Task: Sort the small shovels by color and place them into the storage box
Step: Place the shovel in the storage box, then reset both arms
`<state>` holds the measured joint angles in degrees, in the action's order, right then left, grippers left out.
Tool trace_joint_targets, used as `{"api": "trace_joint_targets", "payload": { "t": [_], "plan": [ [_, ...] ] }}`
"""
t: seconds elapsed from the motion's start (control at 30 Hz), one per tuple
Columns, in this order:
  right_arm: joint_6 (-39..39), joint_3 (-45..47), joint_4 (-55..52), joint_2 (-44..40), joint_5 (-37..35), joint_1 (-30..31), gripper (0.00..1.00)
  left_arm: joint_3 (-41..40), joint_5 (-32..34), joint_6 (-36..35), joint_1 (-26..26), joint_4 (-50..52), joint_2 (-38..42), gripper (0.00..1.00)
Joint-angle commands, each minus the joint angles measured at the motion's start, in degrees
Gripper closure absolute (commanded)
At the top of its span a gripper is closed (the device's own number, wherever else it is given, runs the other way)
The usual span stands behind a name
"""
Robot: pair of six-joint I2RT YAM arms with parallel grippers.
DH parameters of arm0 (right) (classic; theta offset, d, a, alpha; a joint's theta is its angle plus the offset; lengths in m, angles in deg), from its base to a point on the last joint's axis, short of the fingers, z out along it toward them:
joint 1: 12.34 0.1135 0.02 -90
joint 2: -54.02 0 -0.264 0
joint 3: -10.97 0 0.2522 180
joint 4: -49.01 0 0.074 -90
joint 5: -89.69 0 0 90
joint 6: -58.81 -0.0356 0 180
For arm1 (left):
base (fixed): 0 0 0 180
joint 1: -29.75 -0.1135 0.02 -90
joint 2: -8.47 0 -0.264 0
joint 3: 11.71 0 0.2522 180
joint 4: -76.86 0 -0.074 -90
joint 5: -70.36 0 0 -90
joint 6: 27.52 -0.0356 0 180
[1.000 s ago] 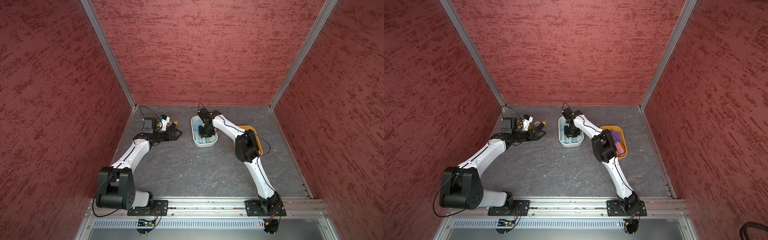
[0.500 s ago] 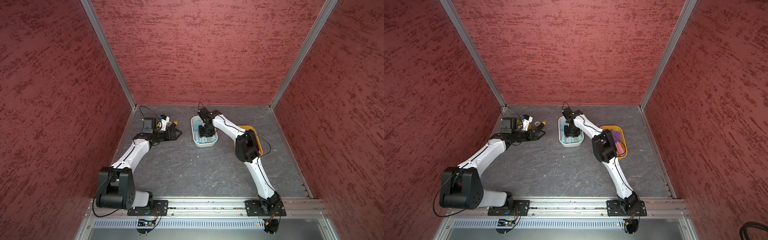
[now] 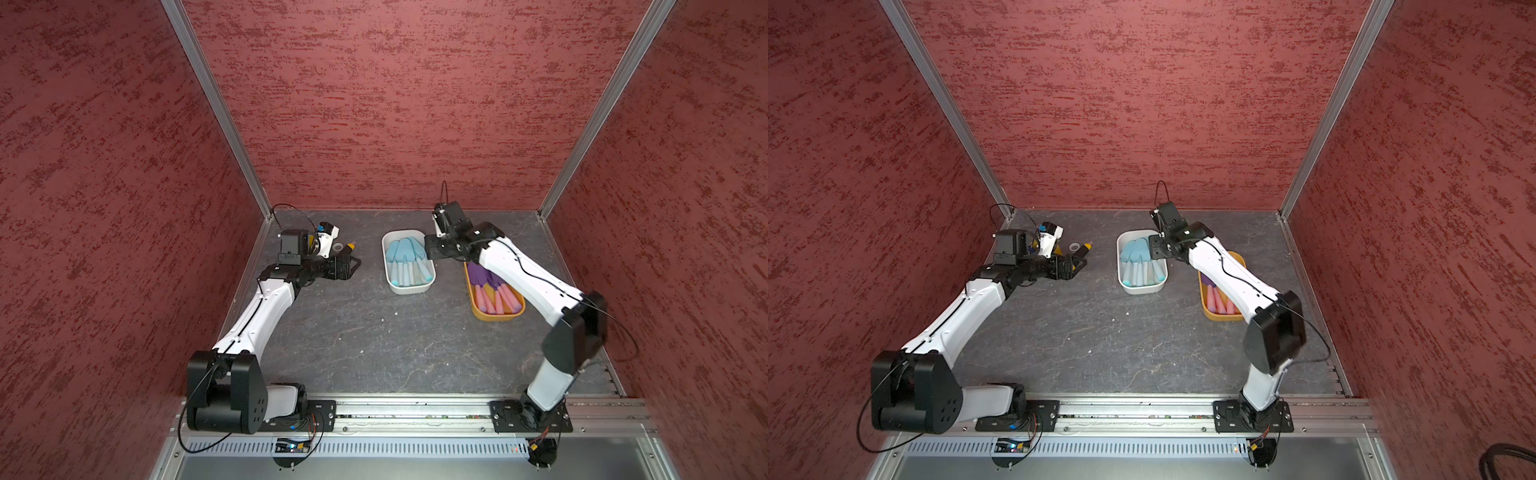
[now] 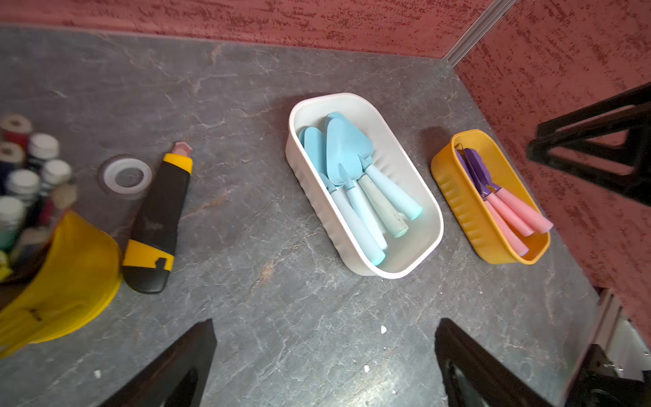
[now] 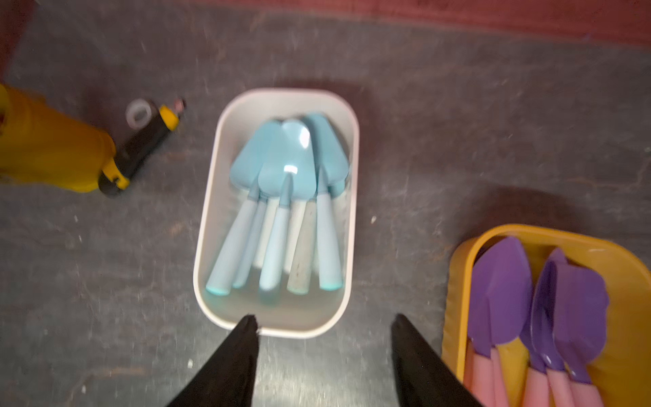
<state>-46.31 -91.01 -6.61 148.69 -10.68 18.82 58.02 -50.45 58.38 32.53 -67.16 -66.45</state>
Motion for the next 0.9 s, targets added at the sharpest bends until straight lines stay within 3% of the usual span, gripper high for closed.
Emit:
{"api": "trace_joint_targets", "payload": {
  "t": [0.0, 0.23, 0.4, 0.67, 0.87],
  "plan": [
    [5.2, 13.0, 16.9, -8.1, -8.0, -3.2, 0.02, -3.1, 4.3, -5.8, -0.9, -1.3, 2.1, 0.00],
    [8.6, 37.0, 35.8, -25.7, -7.6, -12.8, 0.01, -17.5, 9.5, -6.3, -3.6, -18.3, 7.4, 0.00],
    [15.0, 55.6, 57.6, -33.6, -5.8, -18.0, 0.01, -27.9, 11.6, -2.9, -7.4, -35.5, 8.1, 0.00],
    [17.5, 69.0, 77.1, -30.1, 0.0, -24.2, 0.01, -33.3, 14.0, 0.4, -9.6, -53.8, 1.2, 0.00],
    [17.6, 71.4, 88.0, -21.5, 3.1, -26.2, 0.01, -36.7, 16.2, 3.3, -9.2, -66.6, -1.0, 0.00]
  ]
}}
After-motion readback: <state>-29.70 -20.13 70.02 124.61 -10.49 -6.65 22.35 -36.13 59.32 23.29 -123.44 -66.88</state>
